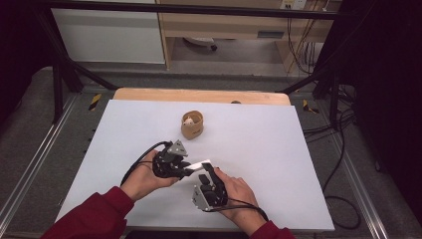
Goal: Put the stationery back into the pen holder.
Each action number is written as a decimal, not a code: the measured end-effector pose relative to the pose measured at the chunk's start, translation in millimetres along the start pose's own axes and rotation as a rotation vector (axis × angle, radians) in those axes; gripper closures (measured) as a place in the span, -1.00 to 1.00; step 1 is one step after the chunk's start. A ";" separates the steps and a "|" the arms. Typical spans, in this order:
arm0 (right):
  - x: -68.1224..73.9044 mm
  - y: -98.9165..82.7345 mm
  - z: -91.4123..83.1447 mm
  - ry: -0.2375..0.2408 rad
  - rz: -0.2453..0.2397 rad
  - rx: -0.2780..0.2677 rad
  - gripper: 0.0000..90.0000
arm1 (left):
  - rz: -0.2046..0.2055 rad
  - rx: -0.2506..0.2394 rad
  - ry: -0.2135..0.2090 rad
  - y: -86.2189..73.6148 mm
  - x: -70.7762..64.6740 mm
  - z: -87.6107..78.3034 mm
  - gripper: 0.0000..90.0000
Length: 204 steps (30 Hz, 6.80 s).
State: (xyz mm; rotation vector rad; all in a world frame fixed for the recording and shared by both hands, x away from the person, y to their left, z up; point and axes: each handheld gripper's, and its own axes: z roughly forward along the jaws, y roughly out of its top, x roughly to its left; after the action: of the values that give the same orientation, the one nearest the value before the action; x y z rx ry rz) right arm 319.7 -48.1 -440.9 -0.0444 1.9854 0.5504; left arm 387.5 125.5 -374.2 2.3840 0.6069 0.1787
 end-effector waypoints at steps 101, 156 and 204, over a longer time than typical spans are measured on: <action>8.0 -2.3 -1.5 -0.036 -0.134 0.049 0.54 | -0.045 -0.035 -0.094 2.9 0.9 6.6 0.23; -29.8 -34.8 1.7 0.026 0.291 0.032 0.54 | -0.250 -0.445 0.353 -96.3 6.6 -33.5 -0.72; -135.2 -54.9 75.6 0.185 1.132 -0.226 0.54 | -0.364 -0.547 0.404 -126.3 11.9 -43.2 -0.88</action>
State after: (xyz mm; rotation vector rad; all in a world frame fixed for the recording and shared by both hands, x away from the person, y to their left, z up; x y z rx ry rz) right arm 461.5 -95.0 -372.2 0.9650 1.9765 1.5185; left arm 338.2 240.7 -421.5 1.6856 1.0179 0.5912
